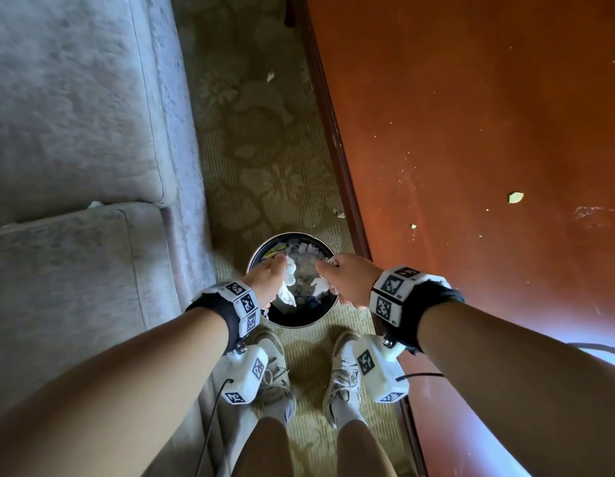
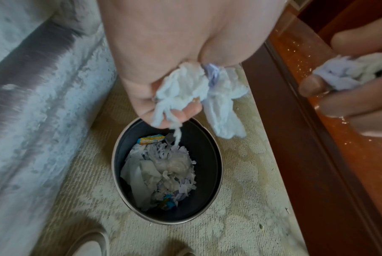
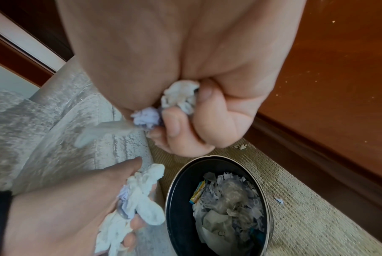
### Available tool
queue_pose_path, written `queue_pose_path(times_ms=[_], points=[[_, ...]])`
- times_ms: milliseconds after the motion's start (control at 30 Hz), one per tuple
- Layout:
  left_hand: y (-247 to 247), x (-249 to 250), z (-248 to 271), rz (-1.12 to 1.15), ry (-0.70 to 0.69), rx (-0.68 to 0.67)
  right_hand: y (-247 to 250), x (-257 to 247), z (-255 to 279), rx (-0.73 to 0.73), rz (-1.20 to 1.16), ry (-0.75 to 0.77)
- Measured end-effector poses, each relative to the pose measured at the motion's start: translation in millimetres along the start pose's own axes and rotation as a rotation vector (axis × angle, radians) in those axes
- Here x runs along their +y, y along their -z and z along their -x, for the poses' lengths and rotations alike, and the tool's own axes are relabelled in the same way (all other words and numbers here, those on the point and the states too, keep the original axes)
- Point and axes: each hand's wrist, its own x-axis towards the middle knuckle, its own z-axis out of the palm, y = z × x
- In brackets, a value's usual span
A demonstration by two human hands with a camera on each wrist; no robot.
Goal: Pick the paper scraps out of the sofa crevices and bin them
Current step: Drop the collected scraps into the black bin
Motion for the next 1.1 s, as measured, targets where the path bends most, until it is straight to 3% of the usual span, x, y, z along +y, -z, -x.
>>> queue_pose_path(times_ms=[333, 467, 667, 767, 933, 1100], points=[[0.1, -14.9, -21.3, -0.077, -0.024, -0.008, -10.9, -0.6, -23.4, 0.063, 0.153, 0.016], [3.5, -10.5, -21.8, -0.371, -0.145, 0.081, -9.7, -4.2, -28.2, 0.084, 0.205, 0.042], [1.5, -6.0, -26.4, -0.627, -0.165, 0.118, -8.0, 0.2, -32.3, 0.091, 0.257, 0.065], [-9.0, -5.8, -30.1, -0.69, -0.19, 0.108, -4.1, 8.2, -31.6, 0.103, 0.333, 0.073], [-34.6, -13.7, -30.8, -0.721, -0.129, 0.209, 0.0, 21.8, -29.5, 0.076, 0.355, 0.068], [-30.7, -8.4, -33.4, -0.861, -0.17, 0.055, 0.8, 26.1, -32.1, 0.069, 0.353, 0.093]])
